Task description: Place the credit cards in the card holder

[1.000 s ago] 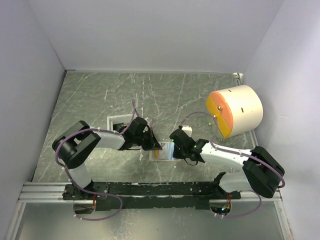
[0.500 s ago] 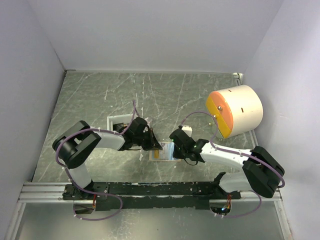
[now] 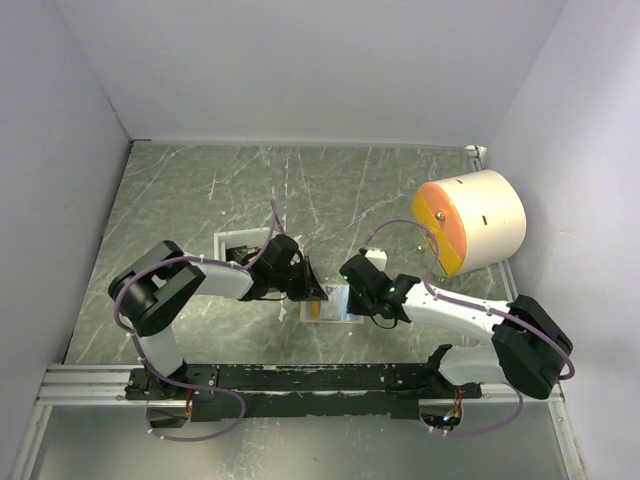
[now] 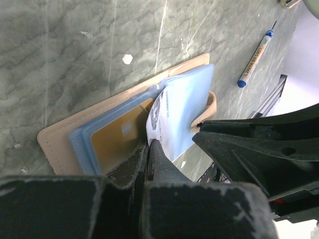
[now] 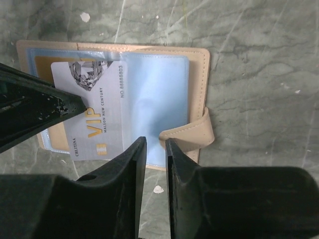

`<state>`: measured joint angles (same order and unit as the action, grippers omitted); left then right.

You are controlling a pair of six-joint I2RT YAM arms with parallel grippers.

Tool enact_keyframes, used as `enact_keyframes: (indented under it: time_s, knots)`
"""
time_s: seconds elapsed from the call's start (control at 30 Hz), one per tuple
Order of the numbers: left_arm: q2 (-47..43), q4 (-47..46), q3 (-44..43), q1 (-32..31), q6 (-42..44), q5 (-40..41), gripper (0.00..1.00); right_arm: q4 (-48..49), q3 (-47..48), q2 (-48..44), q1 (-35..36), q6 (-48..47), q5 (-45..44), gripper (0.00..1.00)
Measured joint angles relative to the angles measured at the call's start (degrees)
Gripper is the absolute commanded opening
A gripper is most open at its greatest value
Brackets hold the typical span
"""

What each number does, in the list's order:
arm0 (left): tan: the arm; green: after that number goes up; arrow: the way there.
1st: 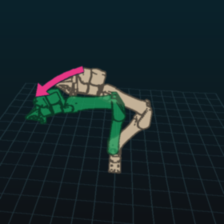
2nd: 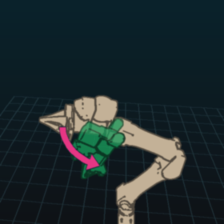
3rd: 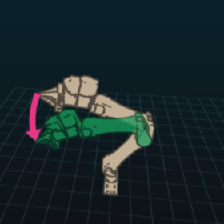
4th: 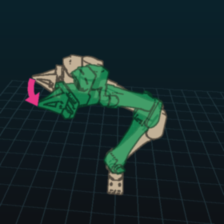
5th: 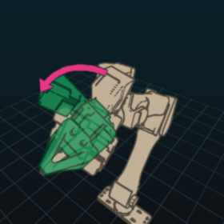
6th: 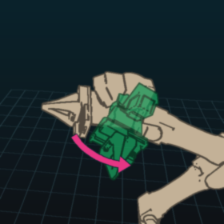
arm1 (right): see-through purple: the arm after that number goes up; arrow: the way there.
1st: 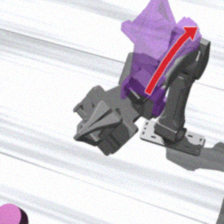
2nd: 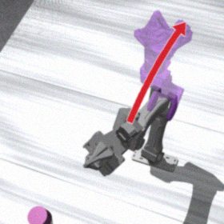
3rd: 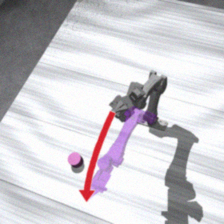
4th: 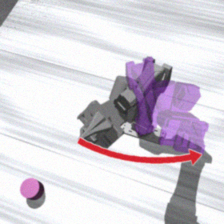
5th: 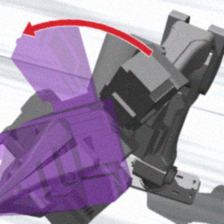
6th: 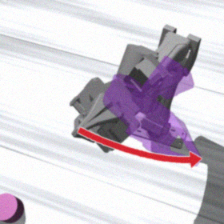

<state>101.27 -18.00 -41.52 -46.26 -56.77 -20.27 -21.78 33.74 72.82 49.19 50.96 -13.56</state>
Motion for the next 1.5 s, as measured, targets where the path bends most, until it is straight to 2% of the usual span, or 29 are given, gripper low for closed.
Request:
enact_keyframes:
  time_s: [0.1,0.27,0.63,0.97,1.5]
  knots:
    - [0.0,0.9,-0.5,-0.2,0.3,0.3,0.07,-1.3,1.1,-0.2,-0.5,-0.5,-1.2,0.30]
    - [0.2,2.3,-1.3,-0.3,0.4,0.4,0.07,-2.5,2.6,0.5,-2.4,-2.2,-2.8,0.31]
    - [2.5,7.9,-6.0,-0.4,0.2,-0.1,0.07,-0.2,2.0,4.5,-5.2,-4.9,-2.8,0.17]
    - [3.0,12.1,-8.7,-0.3,3.9,-1.2,0.07,1.5,0.6,3.7,-5.2,-4.9,-2.8,0.16]
    - [4.3,9.2,-8.4,0.1,3.1,-3.1,0.07,3.6,-1.0,1.9,-5.3,-4.5,-2.0,0.26]
